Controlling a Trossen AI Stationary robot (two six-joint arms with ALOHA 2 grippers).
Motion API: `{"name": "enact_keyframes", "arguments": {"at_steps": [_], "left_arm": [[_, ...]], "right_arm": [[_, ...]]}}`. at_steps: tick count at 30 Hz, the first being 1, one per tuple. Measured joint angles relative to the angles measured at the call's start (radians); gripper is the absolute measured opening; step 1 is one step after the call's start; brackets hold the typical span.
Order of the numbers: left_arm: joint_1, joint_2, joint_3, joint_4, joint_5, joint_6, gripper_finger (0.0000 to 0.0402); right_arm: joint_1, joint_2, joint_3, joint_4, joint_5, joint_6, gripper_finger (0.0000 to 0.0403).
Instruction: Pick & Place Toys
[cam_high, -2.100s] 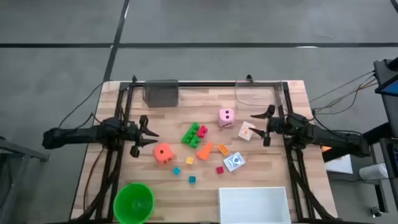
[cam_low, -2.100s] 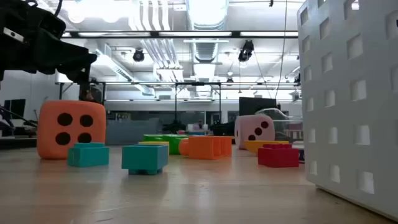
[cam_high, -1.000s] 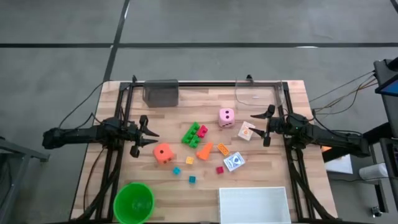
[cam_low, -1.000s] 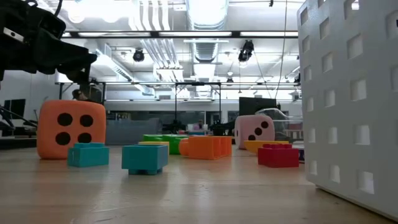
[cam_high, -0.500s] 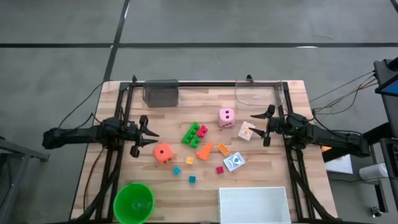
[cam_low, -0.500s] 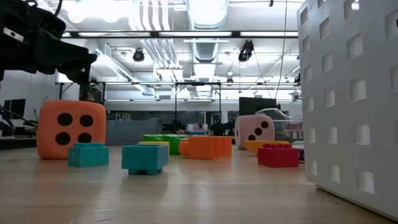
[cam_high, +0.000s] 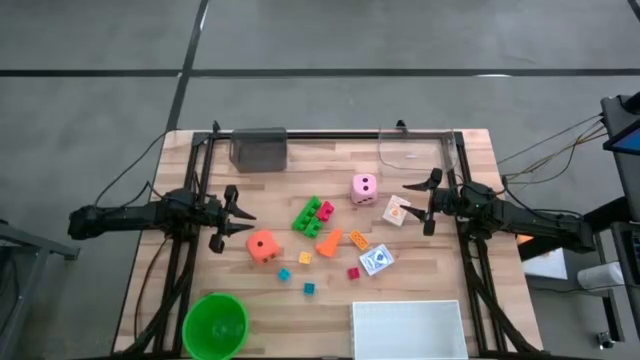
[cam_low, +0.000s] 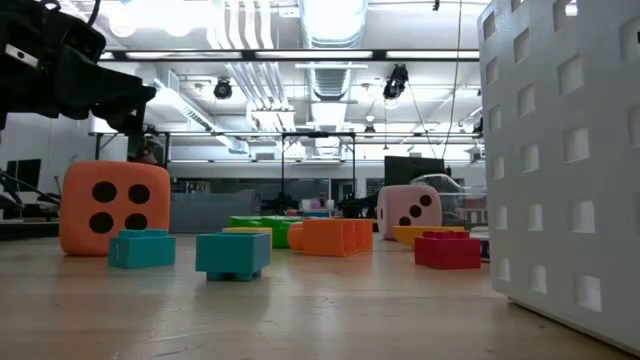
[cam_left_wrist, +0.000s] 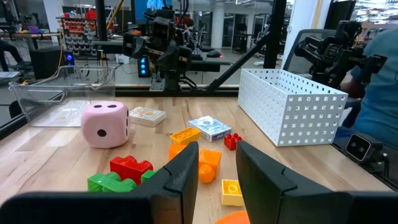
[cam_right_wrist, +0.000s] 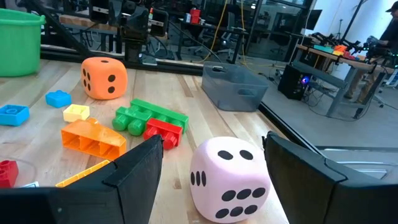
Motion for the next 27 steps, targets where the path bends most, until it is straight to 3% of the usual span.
{"name": "enact_keyframes", "arguments": {"at_steps": [12,23,27], "left_arm": [[0.000,0.000,0.000,0.000,0.000,0.000,0.0111],[0.000,0.000,0.000,0.000,0.000,-0.001,0.0111],[0.000,0.000,0.000,0.000,0.000,-0.072,0.0111]], "right_arm": [[-0.001,0.003,0.000,0.000,0.000,0.000,0.0275],[-0.002,0.087,0.000,0.000,0.000,0.000,0.0275],[-0.002,0.107,0.000,-0.001,0.000,0.000,0.0275]]}}
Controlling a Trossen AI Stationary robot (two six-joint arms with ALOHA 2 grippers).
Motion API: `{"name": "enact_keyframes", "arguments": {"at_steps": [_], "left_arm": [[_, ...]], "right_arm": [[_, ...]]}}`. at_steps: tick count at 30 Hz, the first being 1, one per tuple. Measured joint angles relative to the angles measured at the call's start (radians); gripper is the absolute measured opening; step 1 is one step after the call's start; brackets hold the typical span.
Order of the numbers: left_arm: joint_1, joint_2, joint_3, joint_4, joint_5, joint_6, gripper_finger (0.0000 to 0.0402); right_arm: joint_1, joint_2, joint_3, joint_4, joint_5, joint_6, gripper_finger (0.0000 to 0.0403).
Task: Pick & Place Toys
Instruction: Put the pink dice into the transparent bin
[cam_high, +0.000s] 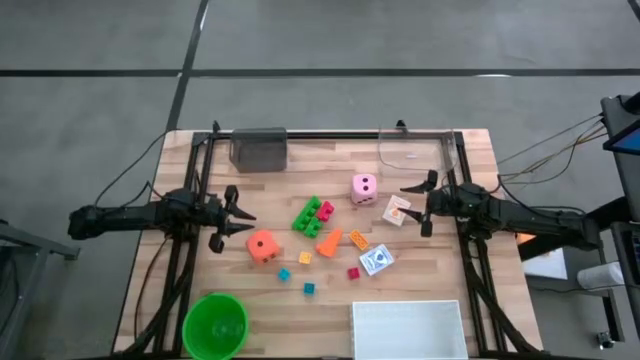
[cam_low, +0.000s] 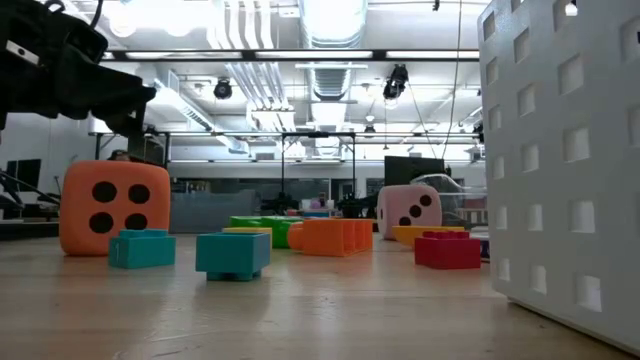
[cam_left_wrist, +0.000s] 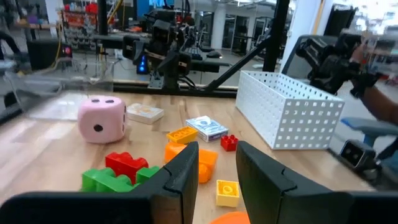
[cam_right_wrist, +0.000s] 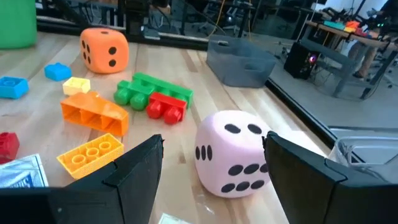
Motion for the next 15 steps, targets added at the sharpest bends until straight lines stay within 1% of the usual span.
{"name": "enact_keyframes", "arguments": {"at_steps": [13,15], "left_arm": [[0.000,0.000,0.000,0.000,-0.012,-0.003,0.0111],[0.000,0.000,0.000,0.000,-0.015,0.018,0.0111]], "right_arm": [[0.000,0.041,0.000,0.000,0.000,0.000,0.0275],[0.000,0.045,0.000,0.001,0.000,0.000,0.0275]]}}
